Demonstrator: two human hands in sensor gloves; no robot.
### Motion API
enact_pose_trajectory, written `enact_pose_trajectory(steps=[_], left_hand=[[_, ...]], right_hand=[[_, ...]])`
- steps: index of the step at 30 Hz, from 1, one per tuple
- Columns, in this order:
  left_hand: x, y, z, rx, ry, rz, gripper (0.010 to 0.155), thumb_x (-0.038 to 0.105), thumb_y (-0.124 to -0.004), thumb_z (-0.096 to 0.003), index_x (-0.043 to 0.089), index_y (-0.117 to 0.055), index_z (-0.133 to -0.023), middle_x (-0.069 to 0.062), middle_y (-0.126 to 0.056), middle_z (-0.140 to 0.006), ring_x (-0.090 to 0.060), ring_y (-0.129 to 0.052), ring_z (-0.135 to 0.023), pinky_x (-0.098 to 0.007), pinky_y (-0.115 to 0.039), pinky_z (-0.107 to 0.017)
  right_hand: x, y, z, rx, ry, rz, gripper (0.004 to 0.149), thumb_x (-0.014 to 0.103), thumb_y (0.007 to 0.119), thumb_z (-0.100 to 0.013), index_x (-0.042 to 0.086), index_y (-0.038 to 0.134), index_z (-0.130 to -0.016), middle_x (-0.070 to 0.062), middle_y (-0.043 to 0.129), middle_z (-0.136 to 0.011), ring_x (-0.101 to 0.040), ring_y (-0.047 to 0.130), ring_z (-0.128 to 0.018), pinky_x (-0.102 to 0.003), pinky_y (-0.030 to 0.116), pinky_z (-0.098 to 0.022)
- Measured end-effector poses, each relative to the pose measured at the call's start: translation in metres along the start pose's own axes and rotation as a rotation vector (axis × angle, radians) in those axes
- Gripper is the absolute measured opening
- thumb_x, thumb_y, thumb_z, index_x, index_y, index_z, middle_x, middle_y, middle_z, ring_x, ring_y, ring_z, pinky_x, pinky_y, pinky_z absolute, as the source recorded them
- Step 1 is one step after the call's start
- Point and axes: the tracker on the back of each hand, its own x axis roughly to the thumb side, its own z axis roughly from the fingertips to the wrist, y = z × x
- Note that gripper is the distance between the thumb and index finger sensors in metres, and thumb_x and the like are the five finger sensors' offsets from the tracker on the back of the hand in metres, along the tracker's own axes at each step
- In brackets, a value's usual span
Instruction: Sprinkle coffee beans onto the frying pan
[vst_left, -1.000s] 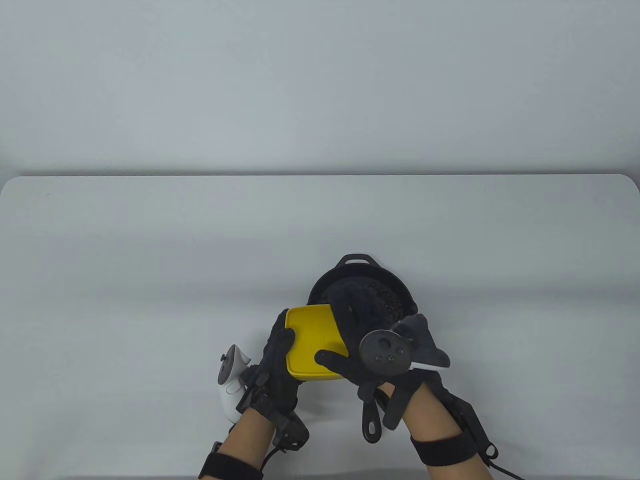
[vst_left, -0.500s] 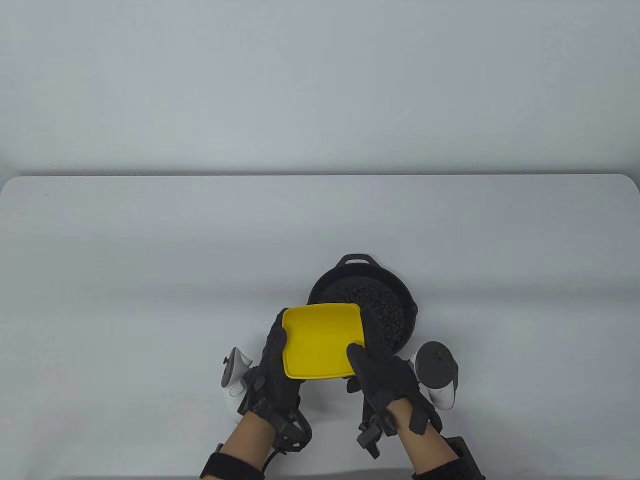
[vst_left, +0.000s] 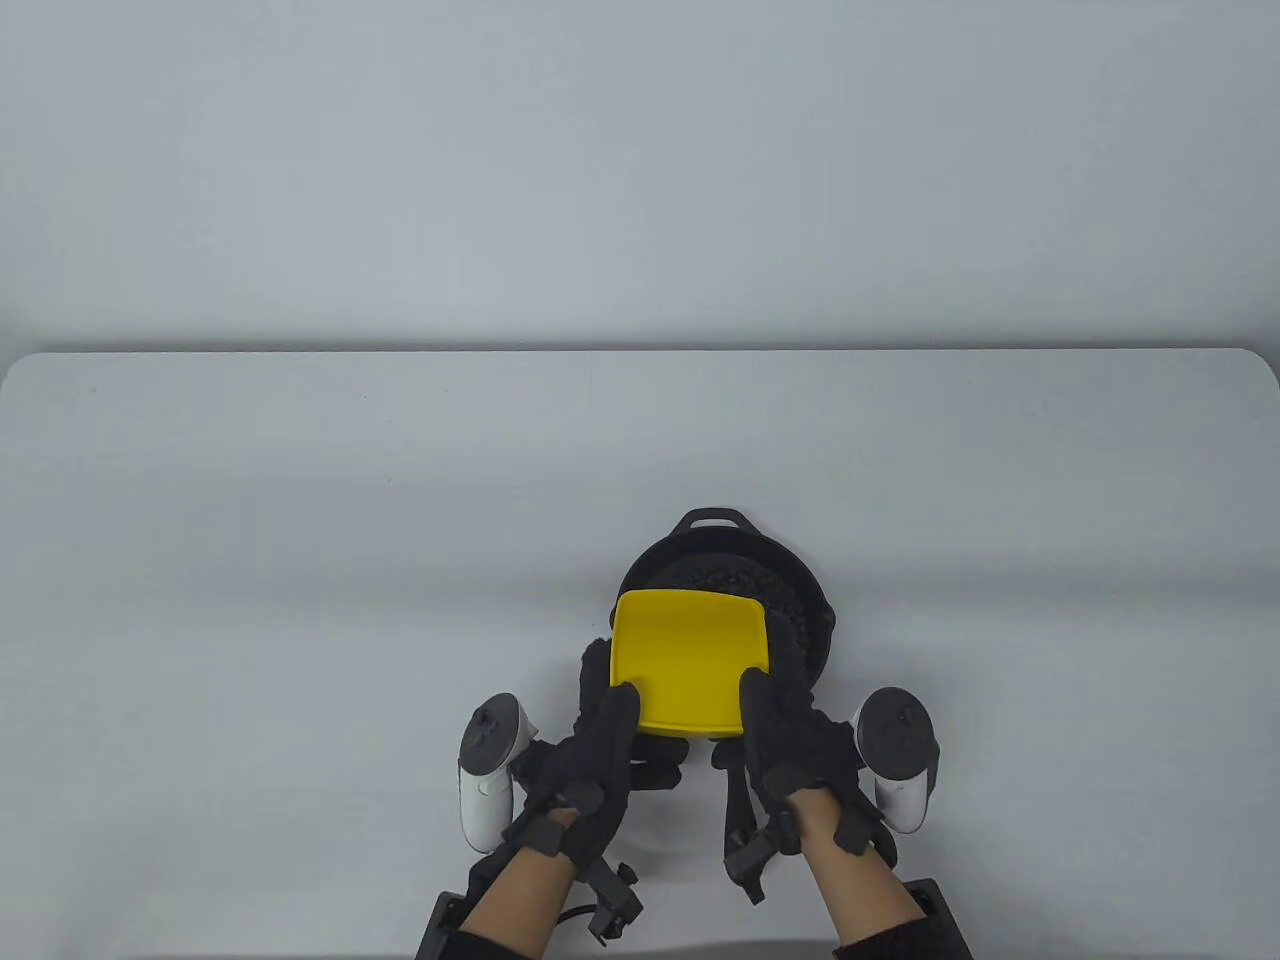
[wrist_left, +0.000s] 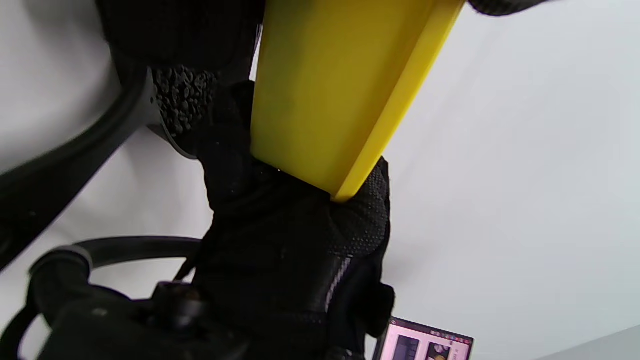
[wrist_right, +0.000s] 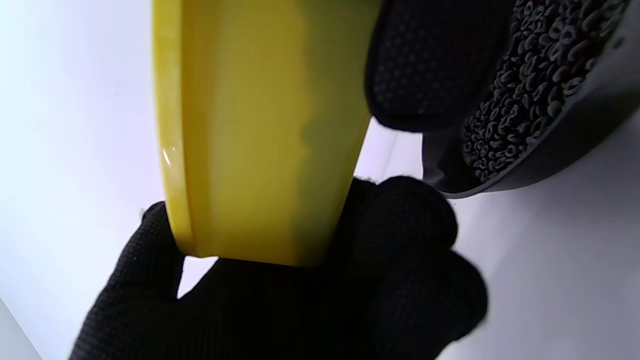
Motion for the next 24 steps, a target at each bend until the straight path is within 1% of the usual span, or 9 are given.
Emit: enact_pose_trajectory(steps=[5,9,14,16,17,18,20,22,24], left_hand=[[0.003,0.008,-0.002,-0.017,0.008,-0.067,0.079,0.069,-0.045,-0.0531,0.033,0.005,-0.103,-0.026,-0.050,-0.090,-0.043,-0.079,-0.075,-0.047,-0.078,-0.052],[0.001,0.013,-0.003,-0.029,0.038,-0.091,0.078,0.068,-0.044,-0.0527,0.033,0.006,-0.102,-0.026,-0.050,-0.090,-0.042,-0.080,-0.074,-0.047,-0.078,-0.051],[-0.005,0.016,0.000,0.054,0.063,-0.064,0.077,0.066,-0.046,-0.0536,0.030,-0.005,-0.108,-0.032,-0.052,-0.094,-0.049,-0.080,-0.073,-0.050,-0.077,-0.051],[0.001,0.020,0.003,0.116,0.030,-0.115,0.077,0.067,-0.046,-0.0539,0.028,-0.009,-0.109,-0.030,-0.053,-0.095,-0.042,-0.085,-0.069,-0.044,-0.081,-0.048],[0.005,0.022,0.006,0.194,-0.009,-0.127,0.076,0.067,-0.047,-0.0543,0.029,-0.012,-0.110,-0.028,-0.053,-0.096,-0.037,-0.087,-0.067,-0.041,-0.083,-0.047],[0.010,0.027,0.008,0.239,-0.027,-0.106,0.076,0.066,-0.048,-0.0546,0.029,-0.013,-0.111,-0.028,-0.051,-0.098,-0.038,-0.087,-0.066,-0.040,-0.083,-0.046],[0.011,0.036,0.011,0.274,-0.038,-0.067,0.076,0.066,-0.046,-0.0543,0.029,-0.009,-0.109,-0.028,-0.047,-0.100,-0.034,-0.088,-0.066,-0.038,-0.084,-0.046],[0.009,0.051,0.016,0.328,-0.041,0.017,0.075,0.064,-0.046,-0.0545,0.027,-0.009,-0.109,-0.031,-0.042,-0.102,-0.035,-0.088,-0.066,-0.039,-0.084,-0.046],[0.007,0.066,0.021,0.392,-0.031,0.036,0.075,0.061,-0.047,-0.0553,0.025,-0.010,-0.109,-0.034,-0.034,-0.103,-0.040,-0.088,-0.068,-0.041,-0.085,-0.048]], right_hand=[[-0.003,0.002,-0.008,0.070,-0.025,0.052,0.074,0.049,0.044,-0.063,0.007,0.002,-0.107,-0.030,0.009,-0.107,-0.045,0.084,-0.066,-0.037,0.085,-0.039],[-0.006,0.005,-0.010,0.102,-0.006,0.058,0.075,0.048,0.043,-0.063,0.006,-0.003,-0.105,-0.031,0.006,-0.106,-0.047,0.084,-0.066,-0.038,0.085,-0.039],[-0.003,0.001,-0.007,0.093,-0.035,0.169,0.078,0.051,0.046,-0.063,0.002,0.001,-0.105,-0.033,0.011,-0.105,-0.049,0.086,-0.065,-0.041,0.085,-0.038],[0.000,-0.001,-0.006,0.105,-0.066,0.235,0.082,0.053,0.051,-0.063,0.000,0.006,-0.106,-0.032,0.014,-0.106,-0.054,0.078,-0.070,-0.047,0.080,-0.043],[0.005,-0.003,-0.006,0.105,-0.096,0.293,0.082,0.053,0.054,-0.062,0.001,0.010,-0.107,-0.032,0.014,-0.107,-0.059,0.070,-0.075,-0.054,0.074,-0.047],[0.010,-0.007,-0.007,0.120,-0.147,0.377,0.080,0.053,0.054,-0.062,0.004,0.013,-0.110,-0.031,0.013,-0.108,-0.061,0.064,-0.079,-0.058,0.070,-0.052],[0.021,-0.012,-0.006,0.118,-0.204,0.531,0.080,0.054,0.055,-0.062,0.006,0.014,-0.111,-0.030,0.010,-0.109,-0.063,0.047,-0.088,-0.064,0.059,-0.057],[0.033,-0.020,-0.006,0.085,-0.248,0.763,0.079,0.054,0.056,-0.061,0.006,0.019,-0.112,-0.030,0.013,-0.110,-0.063,0.038,-0.093,-0.066,0.054,-0.060],[0.038,-0.030,-0.006,0.055,-0.222,0.958,0.079,0.055,0.056,-0.061,0.005,0.023,-0.112,-0.029,0.018,-0.111,-0.060,0.032,-0.096,-0.067,0.046,-0.063]])
